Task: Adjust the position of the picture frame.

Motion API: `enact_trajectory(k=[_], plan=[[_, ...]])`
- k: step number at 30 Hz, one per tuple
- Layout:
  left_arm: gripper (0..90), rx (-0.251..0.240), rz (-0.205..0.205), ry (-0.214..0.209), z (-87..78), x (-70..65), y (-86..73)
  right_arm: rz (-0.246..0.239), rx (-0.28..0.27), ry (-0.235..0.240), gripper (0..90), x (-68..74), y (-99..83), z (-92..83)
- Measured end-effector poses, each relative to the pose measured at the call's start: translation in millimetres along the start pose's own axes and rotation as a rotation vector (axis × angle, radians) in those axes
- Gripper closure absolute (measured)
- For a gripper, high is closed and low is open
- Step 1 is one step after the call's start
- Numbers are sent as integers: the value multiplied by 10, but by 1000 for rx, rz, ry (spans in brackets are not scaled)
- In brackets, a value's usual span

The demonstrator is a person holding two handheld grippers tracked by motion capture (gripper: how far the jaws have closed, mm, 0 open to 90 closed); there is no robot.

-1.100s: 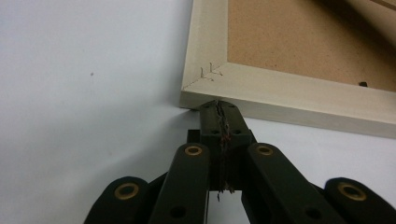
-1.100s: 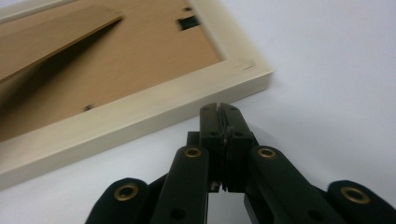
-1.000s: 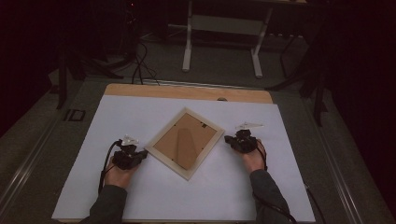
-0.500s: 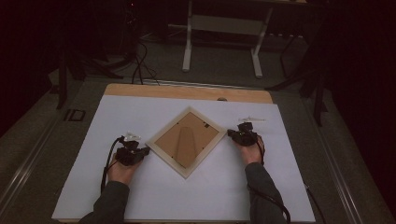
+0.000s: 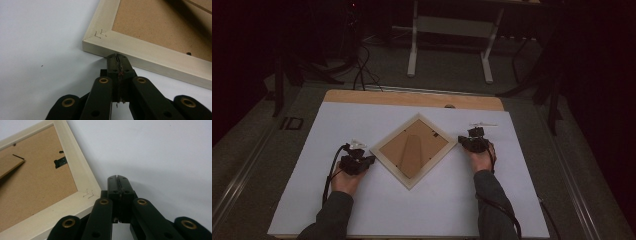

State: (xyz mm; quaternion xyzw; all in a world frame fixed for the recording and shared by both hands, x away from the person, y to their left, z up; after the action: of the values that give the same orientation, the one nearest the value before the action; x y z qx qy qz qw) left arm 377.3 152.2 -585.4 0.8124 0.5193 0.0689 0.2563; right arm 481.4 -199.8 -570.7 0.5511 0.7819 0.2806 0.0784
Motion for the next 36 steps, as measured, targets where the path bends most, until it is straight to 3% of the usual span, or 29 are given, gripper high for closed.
enact_trajectory(k=[4, 7, 16, 36], plan=[[900, 1, 6, 1, 1, -6, -1, -1, 5, 1, 896, 8, 5, 26], [900, -3, 16, -4, 5, -20, 0, 30, -5, 14, 896, 9, 28, 44], [900, -5, 20, -7, 18, -54, 10, 20, 12, -3, 897, 28, 39, 71], [900, -9, 15, -22, 52, -141, 36, -125, 81, -11, 899, 166, -150, 46]])
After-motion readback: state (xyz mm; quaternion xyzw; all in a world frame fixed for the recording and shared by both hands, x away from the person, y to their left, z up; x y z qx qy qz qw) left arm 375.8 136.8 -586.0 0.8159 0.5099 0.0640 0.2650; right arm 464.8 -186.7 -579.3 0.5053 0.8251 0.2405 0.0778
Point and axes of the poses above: each handheld gripper's, and its own axes: z roughly forward along the jaws, y roughly out of its top, x roughly to its left, the point moved 7 cm from there along z, roughly forward along the jaws, and after that the axes turned 15 degrees about x, right-handed, at the moved point
